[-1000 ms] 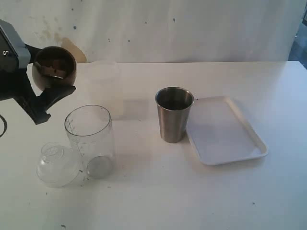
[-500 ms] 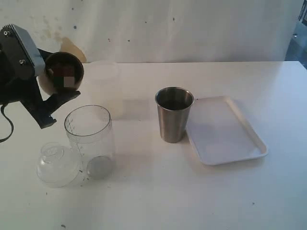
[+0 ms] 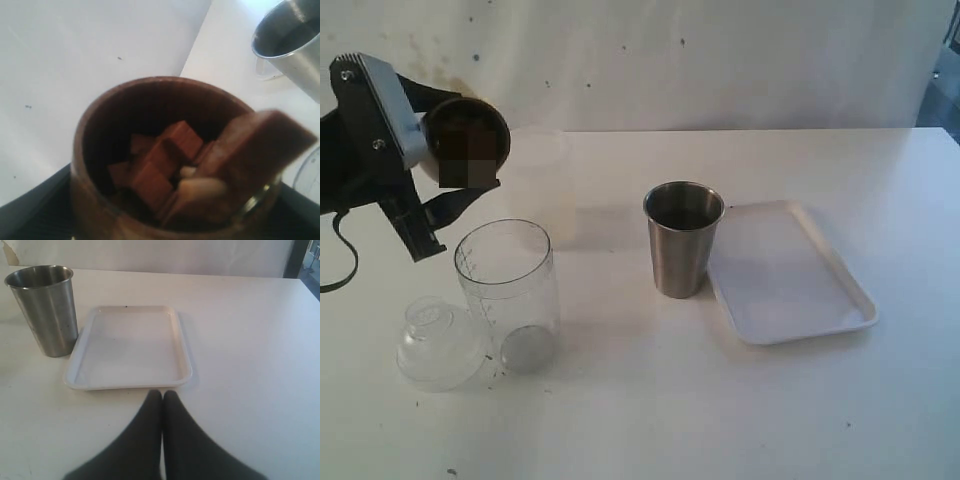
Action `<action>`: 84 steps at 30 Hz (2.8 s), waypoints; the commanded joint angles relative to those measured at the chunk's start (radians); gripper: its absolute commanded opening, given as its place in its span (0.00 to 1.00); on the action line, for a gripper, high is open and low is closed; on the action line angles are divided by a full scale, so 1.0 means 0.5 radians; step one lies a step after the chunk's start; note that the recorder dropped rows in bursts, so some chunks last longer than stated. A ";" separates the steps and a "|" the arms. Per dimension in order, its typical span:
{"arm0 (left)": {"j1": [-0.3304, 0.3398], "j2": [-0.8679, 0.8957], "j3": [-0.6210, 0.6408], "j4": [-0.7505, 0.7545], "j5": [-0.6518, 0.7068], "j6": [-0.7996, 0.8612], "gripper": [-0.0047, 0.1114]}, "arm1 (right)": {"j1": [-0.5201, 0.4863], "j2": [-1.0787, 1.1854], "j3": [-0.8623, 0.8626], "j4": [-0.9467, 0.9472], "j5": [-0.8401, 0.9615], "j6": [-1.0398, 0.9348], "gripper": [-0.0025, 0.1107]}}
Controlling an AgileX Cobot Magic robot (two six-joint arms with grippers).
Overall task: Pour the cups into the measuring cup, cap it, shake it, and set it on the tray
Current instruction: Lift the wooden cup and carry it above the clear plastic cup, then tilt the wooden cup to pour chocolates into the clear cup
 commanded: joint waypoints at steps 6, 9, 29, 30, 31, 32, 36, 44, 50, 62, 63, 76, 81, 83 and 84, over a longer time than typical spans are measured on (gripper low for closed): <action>-0.008 0.085 -0.013 -0.066 -0.074 0.270 0.04 | -0.004 -0.012 0.005 -0.013 -0.012 -0.005 0.02; -0.008 0.085 -0.013 -0.066 -0.100 0.399 0.04 | -0.004 -0.012 0.005 -0.013 -0.012 -0.005 0.02; -0.008 0.085 -0.013 -0.108 -0.050 0.984 0.04 | -0.004 -0.012 0.005 -0.013 -0.012 -0.005 0.02; -0.008 0.085 -0.013 -0.108 -0.046 0.994 0.04 | -0.004 -0.012 0.005 -0.013 -0.012 -0.005 0.02; -0.008 0.085 -0.013 -0.108 -0.037 1.011 0.04 | -0.004 -0.012 0.005 -0.013 -0.012 -0.005 0.02; -0.008 0.085 -0.013 -0.108 -0.037 1.034 0.04 | -0.004 -0.012 0.005 -0.013 -0.012 -0.005 0.02; -0.008 0.085 -0.013 -0.108 -0.037 1.047 0.04 | -0.004 -0.012 0.005 -0.013 -0.012 -0.005 0.02; -0.008 0.085 -0.013 -0.108 -0.033 1.376 0.04 | -0.004 -0.012 0.005 -0.013 -0.012 -0.005 0.02; -0.008 0.085 -0.013 -0.108 -0.056 1.439 0.04 | -0.004 -0.012 0.005 -0.013 -0.012 -0.005 0.02; -0.124 0.085 -0.009 -0.109 0.031 1.547 0.04 | -0.004 -0.012 0.005 -0.013 -0.012 -0.005 0.02; -0.124 0.085 -0.009 -0.115 0.058 1.570 0.04 | -0.004 -0.012 0.005 -0.013 -0.012 -0.005 0.02; -0.124 0.085 -0.009 -0.115 0.064 1.680 0.04 | -0.004 -0.012 0.005 -0.013 -0.012 -0.005 0.02; -0.124 0.085 -0.009 -0.092 0.064 1.849 0.04 | -0.004 -0.012 0.005 -0.013 -0.012 -0.005 0.02; -0.124 0.085 -0.009 -0.087 0.064 1.882 0.04 | -0.004 -0.012 0.005 -0.013 -0.012 -0.005 0.02; -0.124 0.085 -0.009 -0.087 0.060 1.883 0.04 | -0.004 -0.012 0.005 -0.013 -0.012 -0.005 0.02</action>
